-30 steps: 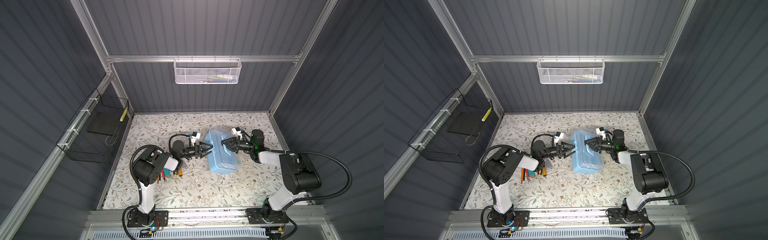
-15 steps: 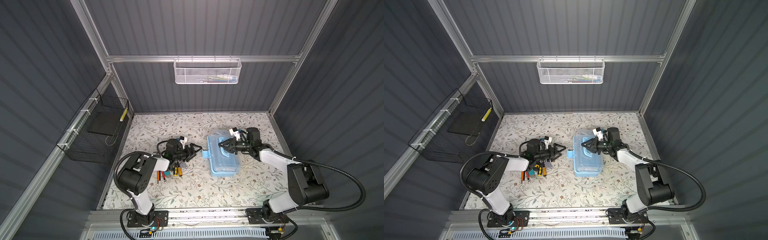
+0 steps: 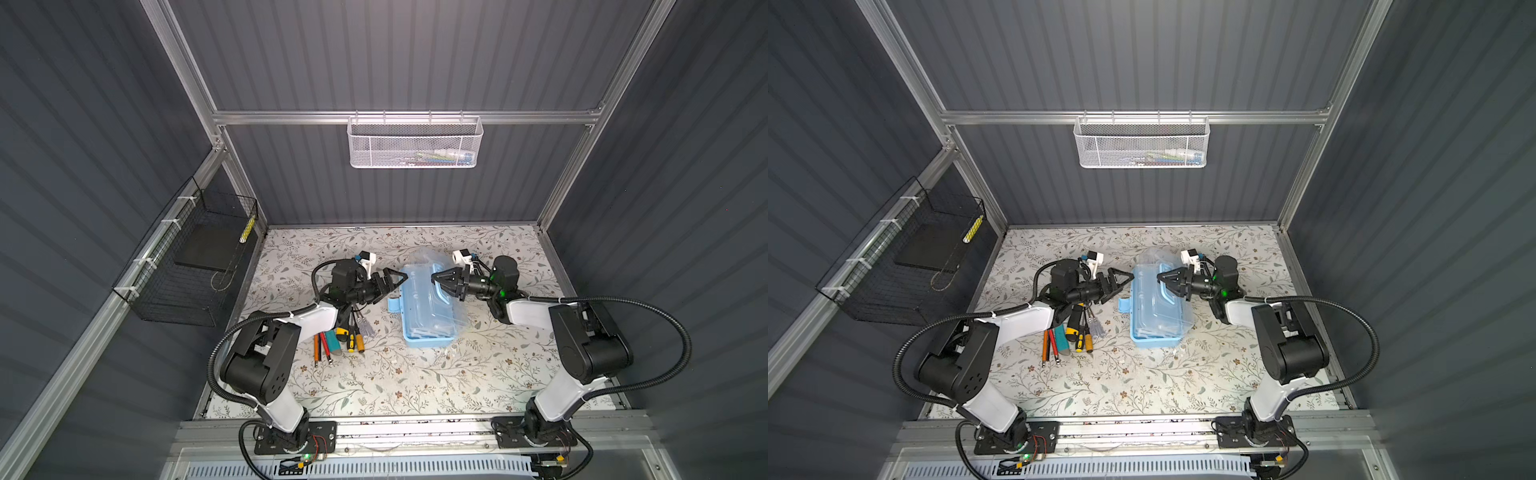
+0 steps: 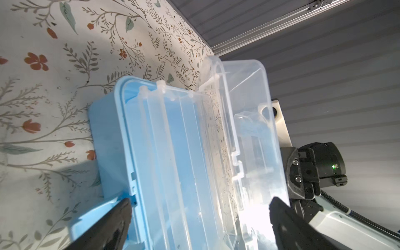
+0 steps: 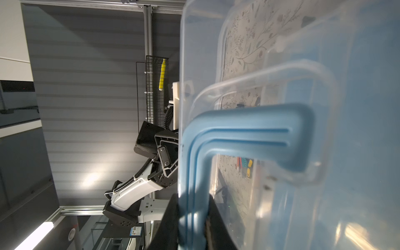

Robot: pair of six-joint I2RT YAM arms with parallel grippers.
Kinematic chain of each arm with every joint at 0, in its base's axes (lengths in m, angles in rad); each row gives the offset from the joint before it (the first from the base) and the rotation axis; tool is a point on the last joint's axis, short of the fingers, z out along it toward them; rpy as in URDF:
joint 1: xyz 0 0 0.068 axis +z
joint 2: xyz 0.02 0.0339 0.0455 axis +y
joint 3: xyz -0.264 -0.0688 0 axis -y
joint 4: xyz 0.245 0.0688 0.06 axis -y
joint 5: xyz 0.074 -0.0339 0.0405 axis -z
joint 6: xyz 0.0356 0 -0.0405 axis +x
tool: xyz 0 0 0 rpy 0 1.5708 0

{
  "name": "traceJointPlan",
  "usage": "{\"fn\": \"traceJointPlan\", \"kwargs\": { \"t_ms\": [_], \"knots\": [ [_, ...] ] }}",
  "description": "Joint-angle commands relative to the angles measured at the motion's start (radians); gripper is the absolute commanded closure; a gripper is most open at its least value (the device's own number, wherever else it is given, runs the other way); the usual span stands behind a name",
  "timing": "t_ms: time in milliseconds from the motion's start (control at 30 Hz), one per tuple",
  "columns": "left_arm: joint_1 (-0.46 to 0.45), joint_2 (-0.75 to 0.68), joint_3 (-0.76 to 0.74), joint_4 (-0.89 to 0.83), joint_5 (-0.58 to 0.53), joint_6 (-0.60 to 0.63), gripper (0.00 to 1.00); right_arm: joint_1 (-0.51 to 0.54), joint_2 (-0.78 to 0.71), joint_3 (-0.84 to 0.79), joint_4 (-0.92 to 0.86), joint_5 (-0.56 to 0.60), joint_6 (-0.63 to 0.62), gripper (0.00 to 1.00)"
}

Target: Pack the tool kit

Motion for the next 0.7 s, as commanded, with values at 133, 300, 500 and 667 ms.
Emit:
{"fn": "traceJointPlan", "kwargs": {
  "t_ms": [133,300,500,667],
  "knots": [
    [-0.040,0.021,0.084,0.059,0.042,-0.032,0.00,0.017,-0.033,0.002,0.044,-0.041,-0.003,1.00],
    [-0.054,0.025,0.113,0.040,0.040,-0.024,0.01,0.021,-0.033,0.006,0.008,-0.035,-0.028,1.00],
    [-0.095,0.075,0.163,0.057,0.050,-0.027,0.01,0.030,-0.030,0.010,-0.003,-0.037,-0.039,1.00],
    [-0.121,0.115,0.192,0.109,0.062,-0.049,0.02,0.030,-0.058,0.014,-0.084,-0.034,-0.087,0.88]
  ]
}}
